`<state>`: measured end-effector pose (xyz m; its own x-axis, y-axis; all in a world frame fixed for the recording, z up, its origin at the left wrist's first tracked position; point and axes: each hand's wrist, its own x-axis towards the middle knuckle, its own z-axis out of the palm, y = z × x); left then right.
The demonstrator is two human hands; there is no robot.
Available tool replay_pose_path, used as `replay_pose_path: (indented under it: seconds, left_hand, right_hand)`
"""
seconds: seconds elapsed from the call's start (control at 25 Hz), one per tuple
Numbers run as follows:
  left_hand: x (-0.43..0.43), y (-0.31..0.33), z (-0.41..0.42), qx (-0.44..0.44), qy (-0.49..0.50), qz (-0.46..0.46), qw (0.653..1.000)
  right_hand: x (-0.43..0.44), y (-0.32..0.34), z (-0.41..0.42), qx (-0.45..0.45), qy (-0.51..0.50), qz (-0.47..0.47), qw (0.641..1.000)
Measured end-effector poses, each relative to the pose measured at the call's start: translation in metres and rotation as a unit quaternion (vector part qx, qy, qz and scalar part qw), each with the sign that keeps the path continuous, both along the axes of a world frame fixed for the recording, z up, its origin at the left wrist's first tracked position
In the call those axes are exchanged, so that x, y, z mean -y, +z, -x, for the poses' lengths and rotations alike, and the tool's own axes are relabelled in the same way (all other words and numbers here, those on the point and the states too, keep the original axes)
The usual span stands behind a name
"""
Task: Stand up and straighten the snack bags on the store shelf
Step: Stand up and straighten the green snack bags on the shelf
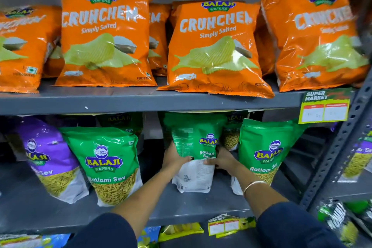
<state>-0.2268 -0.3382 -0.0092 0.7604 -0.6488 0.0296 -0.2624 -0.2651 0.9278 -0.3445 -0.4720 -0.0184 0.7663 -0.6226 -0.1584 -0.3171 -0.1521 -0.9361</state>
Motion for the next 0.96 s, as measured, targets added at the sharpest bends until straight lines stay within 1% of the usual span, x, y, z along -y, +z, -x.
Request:
replay_pose_path:
  seconds: [0.08,0.12,0.16,0.2,0.24,0.28,0.32,0.4,0.44,0.48,0.56,0.6,0.68,0.72,0.76,0.84,0.88,0.96]
  left_hand:
    - [-0.004,-0.004,-0.009,0.005,-0.045,-0.050,0.998]
    - [-0.008,-0.007,-0.013,0.008,-0.071,-0.081,0.994]
    - [-0.011,-0.010,-0.017,0.016,-0.092,-0.106,0.990]
    - [-0.013,-0.012,-0.022,0.011,-0.101,-0.115,0.988]
    - [-0.014,-0.016,-0.028,-0.007,-0.099,-0.109,0.989]
    - [-0.014,-0.018,-0.032,-0.043,-0.093,-0.097,0.990]
    - [-0.015,-0.017,-0.033,-0.068,-0.097,-0.088,0.989]
    - [-0.014,-0.019,-0.035,-0.083,-0.114,-0.098,0.985]
    - [-0.013,-0.019,-0.034,-0.084,-0.117,-0.097,0.985]
    - [-0.010,-0.021,-0.032,-0.072,-0.110,-0.089,0.987]
    - [-0.005,-0.021,-0.024,-0.049,-0.095,-0.056,0.993]
    - [-0.001,-0.022,-0.018,-0.054,-0.098,-0.041,0.993]
    - [0.006,-0.024,-0.013,-0.073,-0.103,-0.026,0.992]
    - [0.009,-0.023,-0.013,-0.074,-0.112,-0.032,0.990]
    - [0.010,-0.023,-0.016,-0.069,-0.126,-0.044,0.989]
    - [0.007,-0.019,-0.025,-0.039,-0.154,-0.095,0.983]
    - [0.006,-0.015,-0.030,-0.040,-0.157,-0.105,0.981]
    - [0.005,-0.011,-0.040,-0.069,-0.160,-0.098,0.980]
  right_hand:
    - [0.002,-0.013,-0.005,-0.022,-0.044,0.048,0.998]
    - [0.002,-0.015,-0.007,-0.057,-0.057,0.071,0.994]
    - [0.001,-0.014,-0.008,-0.097,-0.069,0.074,0.990]
    - [-0.001,-0.013,-0.006,-0.130,-0.079,0.046,0.987]
    - [-0.005,-0.012,-0.007,-0.148,-0.090,-0.002,0.985]
    - [-0.006,-0.014,-0.009,-0.137,-0.097,-0.048,0.985]
    - [-0.008,-0.015,-0.010,-0.111,-0.113,-0.074,0.985]
    - [-0.007,-0.018,-0.012,-0.059,-0.144,-0.074,0.985]
    - [-0.008,-0.019,-0.011,-0.049,-0.125,-0.072,0.988]
    - [-0.008,-0.021,-0.009,-0.063,-0.079,-0.053,0.993]
    - [-0.009,-0.024,-0.004,-0.117,0.032,0.015,0.992]
    - [-0.011,-0.025,-0.002,-0.132,0.069,0.034,0.988]
    - [-0.018,-0.030,-0.004,-0.159,0.078,0.110,0.978]
    - [-0.022,-0.030,-0.007,-0.152,0.058,0.145,0.976]
    - [-0.021,-0.035,-0.010,-0.112,0.035,0.146,0.982]
    - [-0.016,-0.035,-0.008,-0.024,-0.008,0.067,0.997]
    - [-0.013,-0.032,-0.005,-0.004,-0.013,0.035,0.999]
    - [-0.007,-0.025,0.000,-0.013,-0.003,0.008,1.000]
